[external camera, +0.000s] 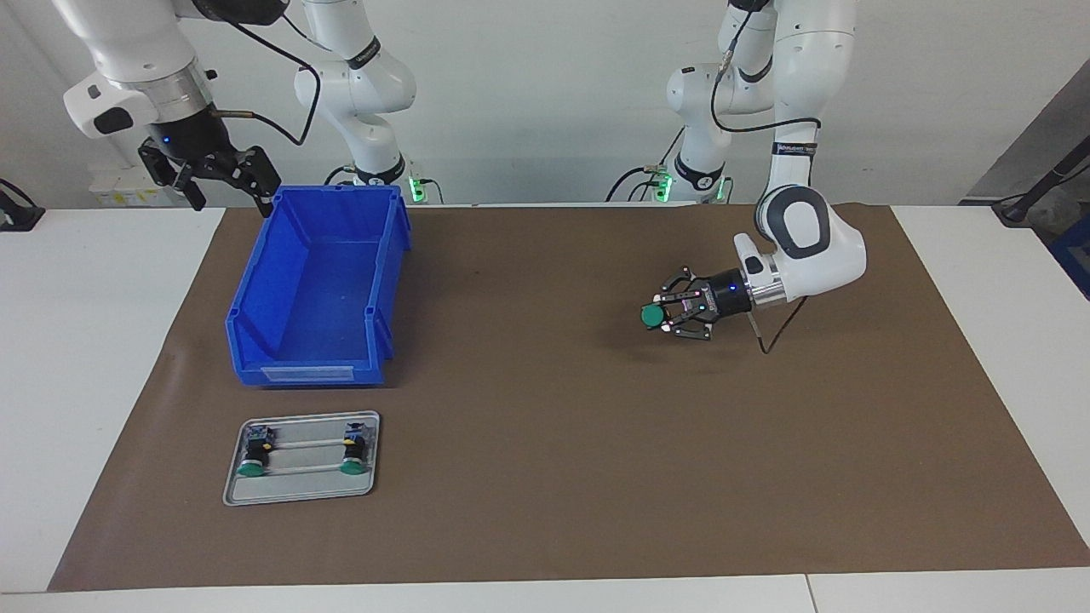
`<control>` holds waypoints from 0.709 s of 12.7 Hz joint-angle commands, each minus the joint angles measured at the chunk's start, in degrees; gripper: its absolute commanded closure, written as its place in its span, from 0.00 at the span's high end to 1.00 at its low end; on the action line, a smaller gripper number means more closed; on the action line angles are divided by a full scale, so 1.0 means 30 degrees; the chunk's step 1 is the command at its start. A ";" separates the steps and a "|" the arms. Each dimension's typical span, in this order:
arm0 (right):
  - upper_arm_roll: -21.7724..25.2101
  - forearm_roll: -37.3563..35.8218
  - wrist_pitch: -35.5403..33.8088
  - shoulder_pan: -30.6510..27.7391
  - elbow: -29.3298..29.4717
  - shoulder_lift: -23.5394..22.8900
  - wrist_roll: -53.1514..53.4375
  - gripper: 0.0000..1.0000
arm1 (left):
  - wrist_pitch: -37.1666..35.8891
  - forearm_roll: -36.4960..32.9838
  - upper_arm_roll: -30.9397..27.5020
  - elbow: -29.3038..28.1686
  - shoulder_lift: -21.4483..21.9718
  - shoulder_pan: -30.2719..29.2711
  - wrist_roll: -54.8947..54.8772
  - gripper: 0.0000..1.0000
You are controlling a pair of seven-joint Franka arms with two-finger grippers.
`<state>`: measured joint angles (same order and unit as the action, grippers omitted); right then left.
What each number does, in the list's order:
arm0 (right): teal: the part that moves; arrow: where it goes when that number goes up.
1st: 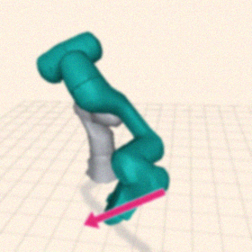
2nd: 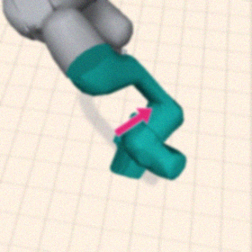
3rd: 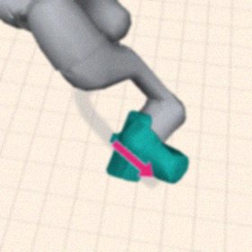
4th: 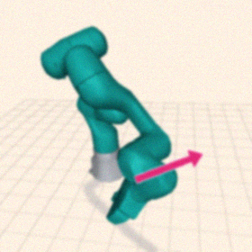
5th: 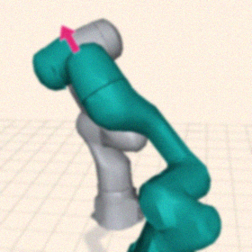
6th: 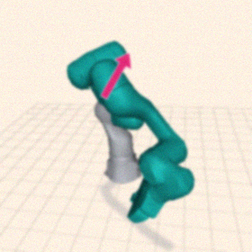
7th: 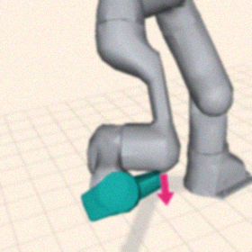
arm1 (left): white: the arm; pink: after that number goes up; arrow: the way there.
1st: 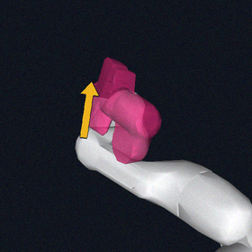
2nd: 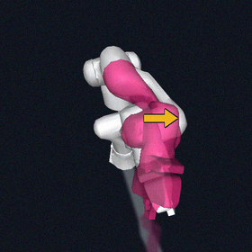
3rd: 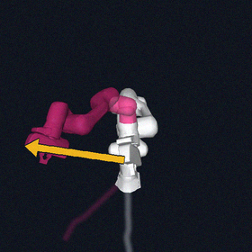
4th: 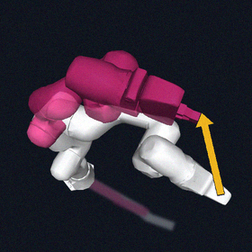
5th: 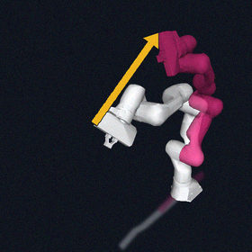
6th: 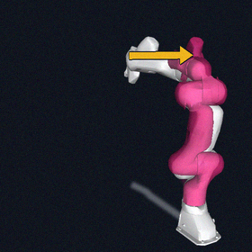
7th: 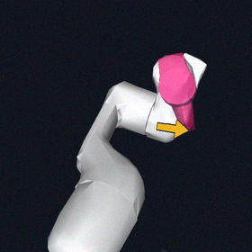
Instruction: Place and press button with both arms
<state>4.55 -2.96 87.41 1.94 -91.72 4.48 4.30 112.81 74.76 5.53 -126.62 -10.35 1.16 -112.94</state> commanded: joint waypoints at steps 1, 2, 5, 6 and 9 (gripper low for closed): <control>-0.0168 0.0136 -0.0132 -0.0147 -0.0480 0.0440 0.0323 1.00 | -0.0394 0.2576 0.0092 -0.2289 0.0842 -0.0503 -0.3329 0.08; -0.0168 0.0136 -0.0103 -0.0147 -0.0480 0.0440 0.0323 1.00 | -0.0802 0.3024 0.0092 -0.2468 0.0755 -0.0534 -0.4066 0.09; -0.0168 0.0136 -0.0103 -0.0147 -0.0480 0.0440 0.0323 1.00 | -0.2293 0.3261 0.0092 -0.3375 0.0580 -0.1292 -0.5997 0.12; -0.0168 0.0136 -0.0132 -0.0147 -0.0480 0.0440 0.0323 1.00 | -0.2939 0.3697 0.0092 -0.3639 0.0462 -0.1557 -0.6558 0.14; -0.0168 0.0136 -0.0103 -0.0147 -0.0480 0.0440 0.0352 1.00 | -0.3383 0.3935 0.0092 -0.4342 0.0432 -0.1648 -0.8108 0.15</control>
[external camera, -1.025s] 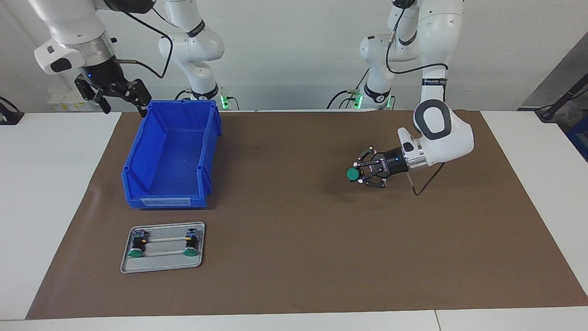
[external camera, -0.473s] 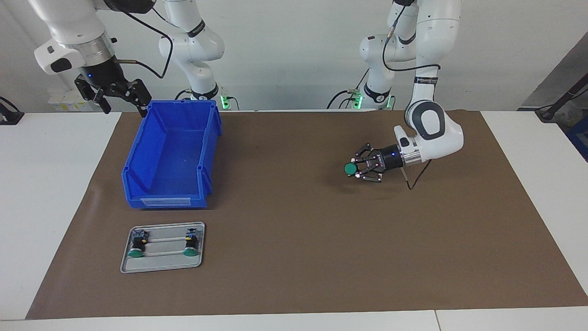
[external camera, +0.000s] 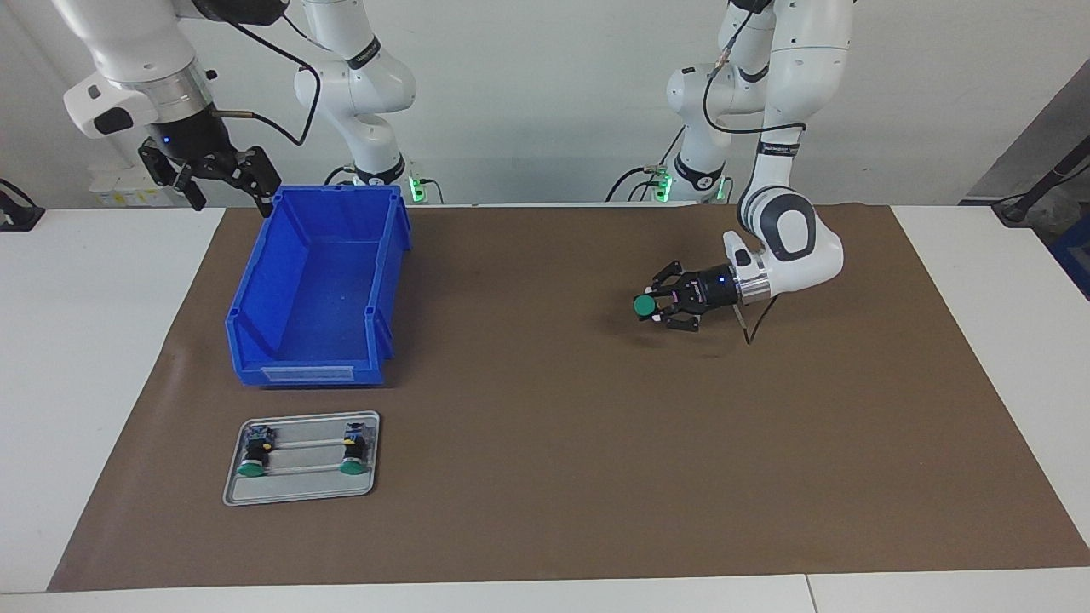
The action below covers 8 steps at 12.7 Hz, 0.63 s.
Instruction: Place and press button with both arms
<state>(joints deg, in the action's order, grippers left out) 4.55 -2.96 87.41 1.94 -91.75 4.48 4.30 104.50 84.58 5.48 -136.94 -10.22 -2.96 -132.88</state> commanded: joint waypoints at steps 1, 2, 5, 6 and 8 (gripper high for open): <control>-0.0168 0.0136 -0.0102 -0.0147 -0.0472 0.0440 0.0352 1.00 | -0.0674 0.0693 0.0107 -0.1224 0.0419 -0.0303 -0.1873 0.15; -0.0168 0.0136 -0.0131 -0.0147 -0.0472 0.0440 0.0352 1.00 | -0.0762 0.0722 0.0078 -0.1401 0.0419 -0.0303 -0.2255 0.15; -0.0168 0.0136 -0.0102 -0.0147 -0.0472 0.0440 0.0352 1.00 | -0.1897 0.0723 0.0048 -0.2047 -0.0016 -0.0826 -0.4008 0.16; -0.0168 0.0136 -0.0131 -0.0147 -0.0472 0.0440 0.0352 1.00 | -0.2978 0.0723 0.0048 -0.1845 -0.1238 -0.1179 -0.5176 0.16; -0.0168 0.0136 -0.0131 -0.0147 -0.0472 0.0440 0.0352 1.00 | -0.3022 0.1071 0.0048 -0.1025 -0.2217 -0.0950 -0.5950 0.15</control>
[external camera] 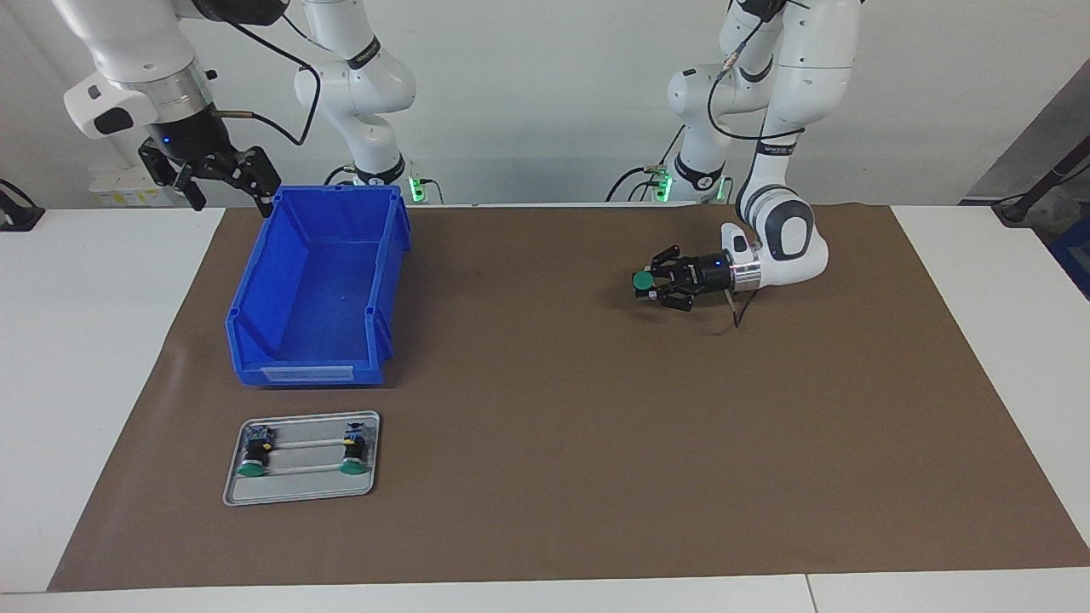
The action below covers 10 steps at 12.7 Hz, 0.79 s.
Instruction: Place and press button with both arms
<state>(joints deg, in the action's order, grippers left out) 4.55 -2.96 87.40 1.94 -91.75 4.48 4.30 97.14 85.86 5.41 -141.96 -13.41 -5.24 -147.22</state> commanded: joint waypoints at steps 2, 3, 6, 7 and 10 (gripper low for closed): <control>-0.0168 0.0136 -0.0131 -0.0147 -0.0470 0.0440 0.0352 1.00 | -0.0710 0.2484 0.0158 0.0649 -0.1185 0.0396 -0.1172 0.17; -0.0168 0.0136 -0.0131 -0.0147 -0.0470 0.0440 0.0352 1.00 | -0.0739 0.3480 0.0130 0.0620 -0.1185 0.1096 -0.1230 0.17; -0.0168 0.0136 -0.0131 -0.0147 -0.0470 0.0440 0.0352 1.00 | -0.0623 0.5212 0.0130 0.0678 -0.1273 0.2096 -0.1376 0.17; -0.0168 0.0136 -0.0131 -0.0147 -0.0470 0.0440 0.0352 1.00 | -0.0361 0.5421 0.0100 0.0765 -0.1331 0.2331 -0.1783 0.17; -0.0168 0.0136 -0.0160 -0.0147 -0.0499 0.0440 0.0352 1.00 | 0.0604 0.5394 0.0042 0.1584 -0.1857 0.2421 -0.2954 0.16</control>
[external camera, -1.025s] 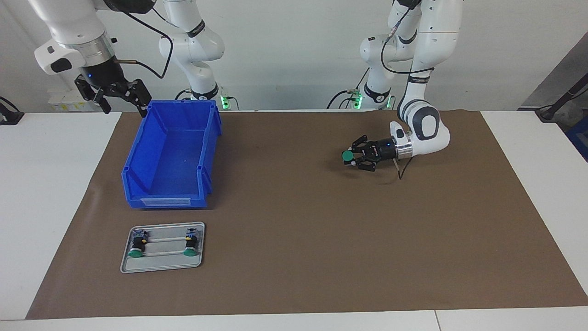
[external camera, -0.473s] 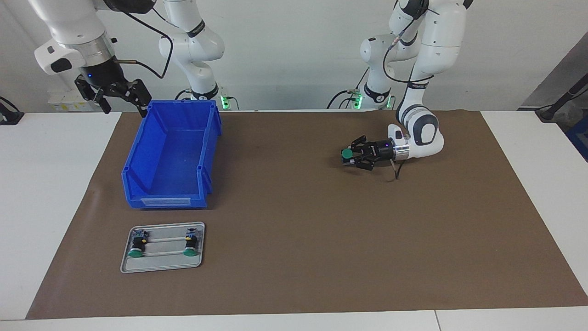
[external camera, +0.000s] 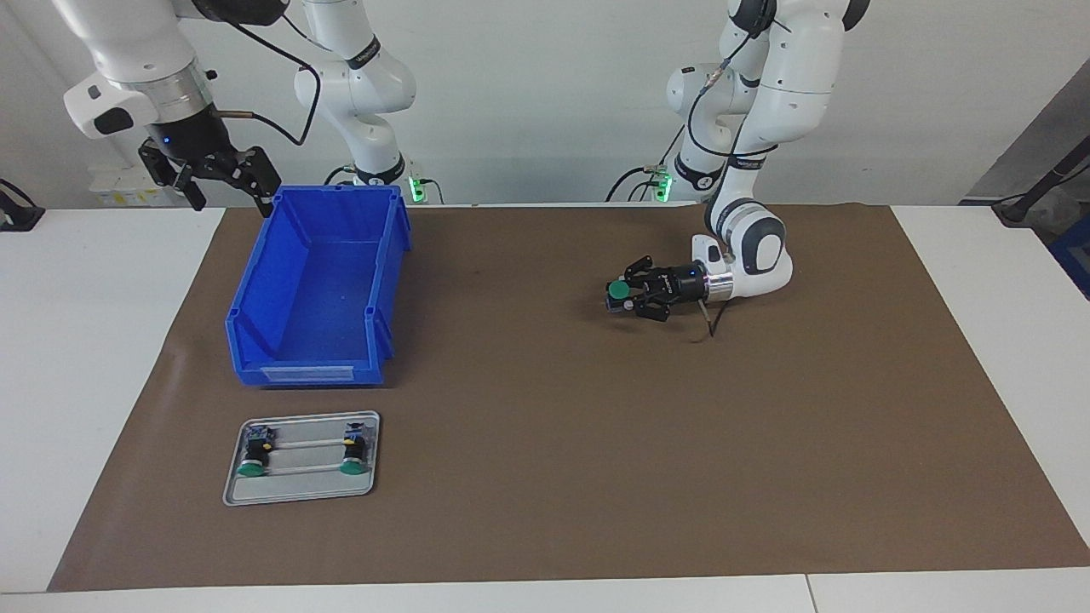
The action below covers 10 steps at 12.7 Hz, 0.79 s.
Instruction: Place and press button with both arms
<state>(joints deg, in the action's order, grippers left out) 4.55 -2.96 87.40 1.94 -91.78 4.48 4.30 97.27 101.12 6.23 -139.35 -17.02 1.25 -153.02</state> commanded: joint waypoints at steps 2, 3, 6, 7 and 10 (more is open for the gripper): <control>-0.0168 0.0136 -0.0160 -0.0176 -0.0491 0.0439 0.0352 1.00 | 0.1352 0.0306 -0.0203 0.1097 -0.1121 0.0517 -0.1638 0.16; -0.0168 0.0136 -0.0160 -0.0147 -0.0491 0.0439 0.0352 1.00 | 0.1444 0.0306 -0.0203 0.1505 -0.1443 0.0781 -0.1669 0.16; -0.0168 0.0136 -0.0160 -0.0147 -0.0491 0.0468 0.0352 1.00 | 0.1123 0.0306 -0.0203 0.2006 -0.2087 0.0579 -0.1727 0.15; -0.0168 0.0136 -0.0160 -0.0176 -0.0491 0.0468 0.0352 1.00 | 0.1064 0.0306 -0.0203 0.2153 -0.2351 0.0549 -0.2163 0.15; -0.0168 0.0136 -0.0160 -0.0147 -0.0491 0.0468 0.0381 1.00 | 0.0627 0.0248 -0.0232 0.2359 -0.2911 0.0520 -0.2694 0.15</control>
<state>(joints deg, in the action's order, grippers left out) 4.55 -2.96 87.26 1.93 -91.88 4.54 4.31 99.81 101.13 5.96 -133.39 -23.37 2.40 -156.20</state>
